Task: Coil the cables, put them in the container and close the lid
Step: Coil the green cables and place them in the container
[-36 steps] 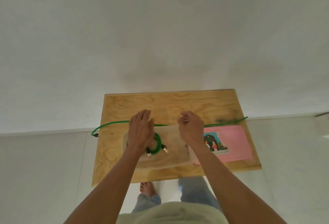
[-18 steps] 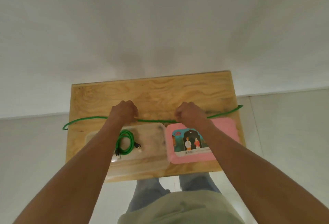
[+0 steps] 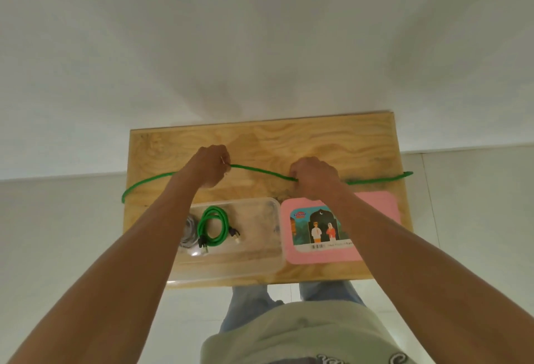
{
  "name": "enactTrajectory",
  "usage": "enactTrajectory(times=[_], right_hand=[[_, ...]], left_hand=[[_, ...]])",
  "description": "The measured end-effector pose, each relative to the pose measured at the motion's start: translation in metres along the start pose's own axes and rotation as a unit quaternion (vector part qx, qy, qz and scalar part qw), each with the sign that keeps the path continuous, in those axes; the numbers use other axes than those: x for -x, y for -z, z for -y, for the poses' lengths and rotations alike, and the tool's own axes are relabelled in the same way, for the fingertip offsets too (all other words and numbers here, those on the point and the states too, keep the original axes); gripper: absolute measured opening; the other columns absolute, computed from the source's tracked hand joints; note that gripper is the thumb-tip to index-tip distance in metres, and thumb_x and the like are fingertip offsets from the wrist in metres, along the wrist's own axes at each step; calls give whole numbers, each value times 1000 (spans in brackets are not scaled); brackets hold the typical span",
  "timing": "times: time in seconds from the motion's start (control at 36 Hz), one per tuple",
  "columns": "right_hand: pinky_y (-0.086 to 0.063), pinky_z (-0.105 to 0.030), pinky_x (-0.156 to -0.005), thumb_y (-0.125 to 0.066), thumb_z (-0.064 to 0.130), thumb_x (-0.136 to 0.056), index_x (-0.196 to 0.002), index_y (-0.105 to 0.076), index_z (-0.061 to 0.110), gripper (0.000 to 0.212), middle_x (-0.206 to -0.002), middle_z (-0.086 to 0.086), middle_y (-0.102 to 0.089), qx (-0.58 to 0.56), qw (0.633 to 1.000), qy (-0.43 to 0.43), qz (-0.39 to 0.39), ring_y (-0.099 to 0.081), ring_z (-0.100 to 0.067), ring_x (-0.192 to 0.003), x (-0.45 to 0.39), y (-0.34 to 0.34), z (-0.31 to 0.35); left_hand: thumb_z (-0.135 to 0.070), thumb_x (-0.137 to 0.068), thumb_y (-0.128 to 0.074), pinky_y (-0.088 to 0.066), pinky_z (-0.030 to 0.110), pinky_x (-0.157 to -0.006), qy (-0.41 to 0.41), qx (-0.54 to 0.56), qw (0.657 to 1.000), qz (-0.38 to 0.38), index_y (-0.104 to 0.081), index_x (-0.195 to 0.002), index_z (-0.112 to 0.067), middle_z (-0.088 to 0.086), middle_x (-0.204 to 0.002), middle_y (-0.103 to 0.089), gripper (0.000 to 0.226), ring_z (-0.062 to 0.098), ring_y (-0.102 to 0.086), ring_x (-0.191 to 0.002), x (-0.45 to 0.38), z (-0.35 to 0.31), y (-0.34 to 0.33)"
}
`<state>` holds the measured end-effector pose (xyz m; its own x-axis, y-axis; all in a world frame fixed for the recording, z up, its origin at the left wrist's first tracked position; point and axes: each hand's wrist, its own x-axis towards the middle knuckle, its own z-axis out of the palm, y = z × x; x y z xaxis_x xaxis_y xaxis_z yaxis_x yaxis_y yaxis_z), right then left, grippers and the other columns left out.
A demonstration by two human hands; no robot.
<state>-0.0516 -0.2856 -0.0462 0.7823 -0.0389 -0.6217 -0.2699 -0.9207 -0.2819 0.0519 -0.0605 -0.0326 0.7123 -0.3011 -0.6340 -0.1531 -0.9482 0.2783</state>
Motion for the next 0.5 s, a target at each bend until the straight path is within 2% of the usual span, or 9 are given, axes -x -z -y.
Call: enactTrajectory(times=[0.08,0.17,0.25,0.31,0.39,0.44,0.5], right_hand=[[-47,-33,-76,-60,14,-91,-111,-65,21,23,-115,-5,-60,-13,998,-17,-52,-60,-27,-100,2,12,15],[-47,-36,-83,-57,10,-94,-116,-62,17,24,-119,-8,-54,-41,992,-25,-119,-58,-32,-108,7,30,37],[-42,-33,-72,-54,7,-94,-113,-59,14,21,-114,-10,-51,-73,977,-8,-198,-58,-31,-97,14,50,62],[-38,-32,-68,-52,6,-95,-111,-58,12,18,-110,-9,-50,-91,967,2,-237,-52,-26,-86,22,65,80],[-40,-35,-69,-51,13,-98,-109,-58,12,13,-102,-5,-47,-120,947,25,-298,-51,-26,-82,36,85,107],[-41,-34,-69,-52,15,-98,-107,-59,12,12,-101,-4,-47,-132,929,40,-342,-53,-26,-81,45,97,123],[-39,-32,-70,-53,14,-98,-107,-59,11,12,-103,-4,-50,-147,909,52,-386,-49,-21,-81,54,107,138]], left_hand=[[-18,-98,-59,-47,36,-83,-27,19,999,-30,-68,-109,-14,13,-114,-65,14,31,-58,-104,12,3,25],[-20,-101,-55,-41,33,-78,-47,34,996,-74,-70,-110,-8,14,-109,-66,21,32,-58,-104,29,9,51],[-23,-101,-54,-47,36,-76,-62,78,986,-137,-69,-106,-12,13,-97,-68,19,30,-59,-89,50,20,77],[-25,-101,-54,-49,35,-72,-84,109,974,-182,-68,-103,-14,7,-80,-66,18,26,-60,-77,66,28,93],[-25,-102,-53,-41,25,-59,-125,133,949,-256,-65,-98,-18,-2,-58,-54,15,12,-51,-57,87,37,114],[-24,-102,-54,-36,11,-54,-151,154,928,-305,-66,-99,-15,-3,-57,-52,16,8,-49,-55,100,41,128],[-23,-102,-54,-36,7,-55,-174,155,907,-351,-68,-103,-12,-2,-61,-54,18,8,-51,-57,114,44,140]])
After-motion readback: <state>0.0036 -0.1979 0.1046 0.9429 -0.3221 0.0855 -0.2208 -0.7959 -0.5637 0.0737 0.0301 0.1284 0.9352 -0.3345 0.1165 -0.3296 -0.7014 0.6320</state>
